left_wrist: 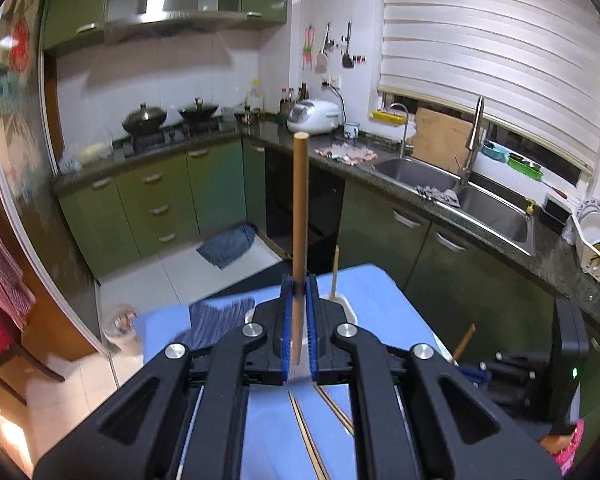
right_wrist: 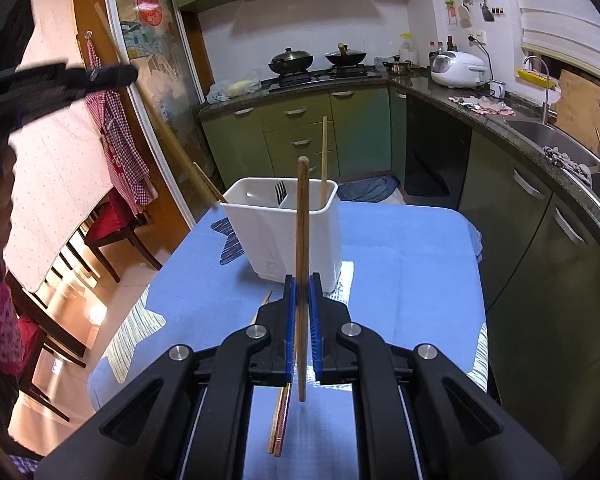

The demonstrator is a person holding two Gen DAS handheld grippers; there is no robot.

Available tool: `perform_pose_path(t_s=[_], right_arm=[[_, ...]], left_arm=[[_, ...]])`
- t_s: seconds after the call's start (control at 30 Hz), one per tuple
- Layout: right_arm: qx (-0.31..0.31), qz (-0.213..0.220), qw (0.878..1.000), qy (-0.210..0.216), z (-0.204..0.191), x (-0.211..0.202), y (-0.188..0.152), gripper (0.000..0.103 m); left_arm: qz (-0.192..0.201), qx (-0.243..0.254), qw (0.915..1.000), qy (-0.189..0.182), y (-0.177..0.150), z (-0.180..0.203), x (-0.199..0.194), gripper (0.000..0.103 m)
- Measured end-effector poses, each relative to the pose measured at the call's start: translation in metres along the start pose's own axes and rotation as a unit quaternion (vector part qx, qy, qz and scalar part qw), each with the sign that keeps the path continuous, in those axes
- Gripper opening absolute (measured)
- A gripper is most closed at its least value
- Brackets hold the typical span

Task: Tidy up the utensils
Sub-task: 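Lift the held chopsticks and drop them into the white caddy with both grippers, then lower both grippers to the table and grasp a chopstick with each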

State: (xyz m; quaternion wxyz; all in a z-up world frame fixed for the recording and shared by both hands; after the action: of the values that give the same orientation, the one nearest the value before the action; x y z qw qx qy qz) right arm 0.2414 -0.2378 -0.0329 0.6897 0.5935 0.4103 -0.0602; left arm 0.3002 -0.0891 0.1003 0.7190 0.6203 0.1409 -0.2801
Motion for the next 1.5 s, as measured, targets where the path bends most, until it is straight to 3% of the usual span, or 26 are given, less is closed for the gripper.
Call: perform_pose_path(t_s=[0.33, 0.53, 0.7, 0.8, 0.87, 1.13, 1.23, 1.5], right_arm=[[0.001, 0.026, 1.0, -0.002, 0.007, -0.017, 0.017, 0.007], [-0.002, 0.046, 0.999, -0.005, 0.008, -0.027, 0.04, 0.007], [0.004, 0.075, 0.997, 0.005, 0.01, -0.036, 0.078, 0.007], [0.004, 0.083, 0.997, 0.003, 0.011, -0.034, 0.105, 0.007], [0.01, 0.092, 0.996, -0.004, 0.013, -0.03, 0.126, 0.007], [0.032, 0.123, 0.992, -0.024, 0.031, 0.001, 0.199, 0.007], [0.038, 0.104, 0.993, -0.039, 0.04, 0.032, 0.201, 0.007], [0.03, 0.044, 0.998, -0.038, 0.044, 0.098, 0.156, 0.008]], left_arm=[[-0.006, -0.018, 0.999, 0.042, 0.015, -0.012, 0.063, 0.007], [-0.041, -0.02, 0.9973, 0.057, -0.014, -0.025, 0.1, 0.007], [-0.074, -0.022, 0.9952, 0.06, -0.04, -0.035, 0.117, 0.007], [-0.074, -0.023, 0.9955, 0.054, -0.043, -0.037, 0.113, 0.021], [-0.067, -0.023, 0.9962, 0.051, -0.042, -0.037, 0.106, 0.037], [-0.051, -0.024, 0.9981, 0.027, -0.05, -0.033, 0.067, 0.039], [-0.052, -0.017, 0.9982, 0.026, -0.063, -0.035, 0.055, 0.042], [-0.086, -0.028, 0.9956, 0.025, -0.103, -0.053, 0.046, 0.043]])
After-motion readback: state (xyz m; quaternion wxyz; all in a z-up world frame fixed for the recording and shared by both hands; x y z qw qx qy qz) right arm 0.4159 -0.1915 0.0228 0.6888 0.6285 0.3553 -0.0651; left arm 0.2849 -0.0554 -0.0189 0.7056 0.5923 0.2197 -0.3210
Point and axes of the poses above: each gripper's, at about its wrist camera, not at the fingertips, and x roughly the way its jaws point, z to its right, y to its top, the point moved 10 cm from there along x, roughly the way its jaws point, and after that the axes turned 12 degrees about -x, right-handed, at the moved point
